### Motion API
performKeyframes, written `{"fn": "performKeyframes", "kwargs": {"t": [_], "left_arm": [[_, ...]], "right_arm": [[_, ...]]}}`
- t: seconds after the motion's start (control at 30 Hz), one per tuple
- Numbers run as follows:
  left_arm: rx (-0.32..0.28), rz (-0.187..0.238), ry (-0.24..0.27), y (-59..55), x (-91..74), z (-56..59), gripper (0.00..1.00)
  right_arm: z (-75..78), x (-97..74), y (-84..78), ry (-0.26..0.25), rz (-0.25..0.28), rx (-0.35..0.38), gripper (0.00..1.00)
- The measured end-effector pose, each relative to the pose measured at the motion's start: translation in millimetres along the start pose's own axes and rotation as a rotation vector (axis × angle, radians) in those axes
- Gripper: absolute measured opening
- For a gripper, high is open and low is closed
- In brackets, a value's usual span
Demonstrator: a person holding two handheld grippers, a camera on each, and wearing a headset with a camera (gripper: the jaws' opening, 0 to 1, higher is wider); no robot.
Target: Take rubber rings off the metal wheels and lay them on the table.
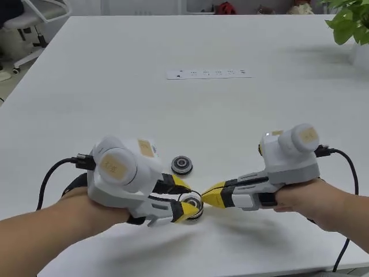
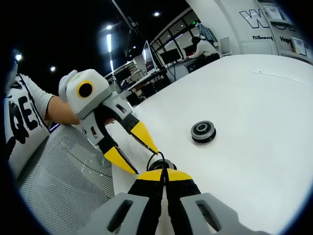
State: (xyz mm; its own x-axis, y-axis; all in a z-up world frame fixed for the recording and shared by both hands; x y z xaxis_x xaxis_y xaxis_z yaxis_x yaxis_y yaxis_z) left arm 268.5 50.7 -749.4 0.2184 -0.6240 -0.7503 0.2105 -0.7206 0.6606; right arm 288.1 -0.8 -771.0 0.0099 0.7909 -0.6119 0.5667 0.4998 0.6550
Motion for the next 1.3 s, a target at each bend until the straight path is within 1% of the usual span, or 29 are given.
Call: {"fn": "performKeyframes", "kwargs": {"t": [0.23, 0.47, 0.67, 1.0, 1.13, 1.3], "left_arm": [[-0.004, 0.022, 0.009, 2.7, -9.4, -0.3, 0.27], [-0.010, 0.038, 0.016, 2.3, -19.8, -0.6, 0.31], [-0.016, 0.056, 0.035, 2.4, -29.4, -3.2, 0.38], [-0.026, 0.072, 0.046, -1.9, -42.2, -3.3, 0.47], [-0.027, 0.081, 0.067, -3.5, -47.5, -3.1, 0.55], [-0.042, 0.086, 0.073, -7.4, -52.6, -3.6, 0.60]], "right_arm": [[-1.1, -0.7, 1.5, 0.004, 0.004, -0.002, 0.00], [-3.3, -1.2, 4.1, 0.009, 0.010, -0.008, 0.00], [-5.0, -2.2, 6.2, 0.010, 0.012, -0.014, 0.00], [-11.6, -2.4, 9.3, 0.020, 0.008, -0.033, 0.00], [-13.6, -2.4, 11.0, 0.024, 0.006, -0.039, 0.00], [-16.8, -2.0, 12.2, 0.032, 0.005, -0.043, 0.00]]}}
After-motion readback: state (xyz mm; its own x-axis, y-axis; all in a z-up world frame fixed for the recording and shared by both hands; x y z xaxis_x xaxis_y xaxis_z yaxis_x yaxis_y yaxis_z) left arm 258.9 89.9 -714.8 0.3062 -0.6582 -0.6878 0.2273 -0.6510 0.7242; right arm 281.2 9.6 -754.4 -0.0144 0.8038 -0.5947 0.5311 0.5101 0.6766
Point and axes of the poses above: the centre of the closed fingertips' face, and the gripper's own axes: x roughly forward along the fingers, z roughly to its right, y roughly out of its top, the point moved 3 cm from there along -x, roughly backward along the fingers, and after that the axes turned 13 degrees about -z, right-handed, at the moved point
